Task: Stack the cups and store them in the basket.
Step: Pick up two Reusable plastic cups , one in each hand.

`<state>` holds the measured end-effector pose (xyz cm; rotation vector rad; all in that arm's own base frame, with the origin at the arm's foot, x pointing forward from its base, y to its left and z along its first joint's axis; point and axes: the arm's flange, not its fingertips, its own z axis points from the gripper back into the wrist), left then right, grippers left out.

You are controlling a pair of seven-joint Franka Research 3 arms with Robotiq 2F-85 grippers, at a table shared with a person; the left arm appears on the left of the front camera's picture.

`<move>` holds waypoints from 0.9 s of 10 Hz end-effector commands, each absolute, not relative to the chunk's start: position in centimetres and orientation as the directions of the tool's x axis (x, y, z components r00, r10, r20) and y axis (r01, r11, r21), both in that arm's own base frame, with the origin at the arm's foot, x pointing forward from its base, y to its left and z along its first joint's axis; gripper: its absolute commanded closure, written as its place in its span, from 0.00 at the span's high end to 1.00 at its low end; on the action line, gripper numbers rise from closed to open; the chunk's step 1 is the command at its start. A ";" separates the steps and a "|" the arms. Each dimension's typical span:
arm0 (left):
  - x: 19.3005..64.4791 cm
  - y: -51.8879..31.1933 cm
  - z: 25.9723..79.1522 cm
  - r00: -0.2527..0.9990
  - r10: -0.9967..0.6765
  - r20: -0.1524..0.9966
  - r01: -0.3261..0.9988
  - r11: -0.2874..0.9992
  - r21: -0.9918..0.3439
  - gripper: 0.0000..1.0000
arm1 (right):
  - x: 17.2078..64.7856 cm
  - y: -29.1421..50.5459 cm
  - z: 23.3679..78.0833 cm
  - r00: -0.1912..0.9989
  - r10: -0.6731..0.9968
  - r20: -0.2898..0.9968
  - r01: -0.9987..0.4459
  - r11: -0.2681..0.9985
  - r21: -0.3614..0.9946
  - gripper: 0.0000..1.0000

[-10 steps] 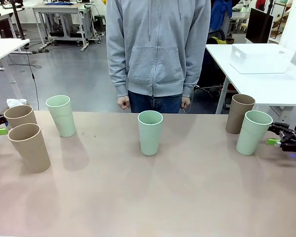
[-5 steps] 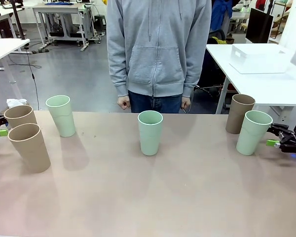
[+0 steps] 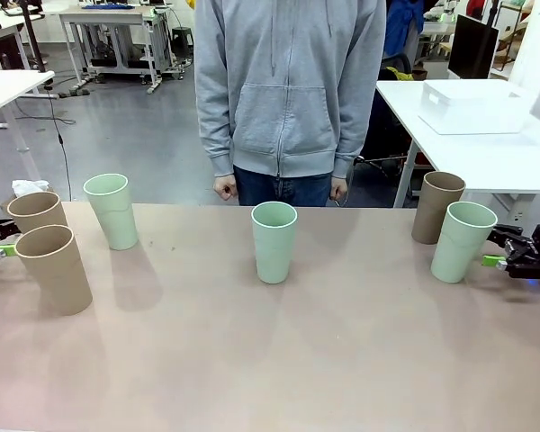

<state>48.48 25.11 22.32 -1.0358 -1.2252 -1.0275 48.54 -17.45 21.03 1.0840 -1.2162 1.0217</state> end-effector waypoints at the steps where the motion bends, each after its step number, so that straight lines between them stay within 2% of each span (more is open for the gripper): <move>1: 48.9 24.6 22.2 0.047 -0.039 0.998 0.972 0.233 -0.036 1.00 | 48.5 -16.5 20.8 0.067 0.024 0.997 -0.976 0.210 0.060 1.00; 9: 49.4 22.9 21.2 0.060 -0.031 0.998 0.968 0.247 -0.050 1.00 | 49.0 -15.0 21.3 0.140 0.019 0.990 -0.969 0.206 0.133 1.00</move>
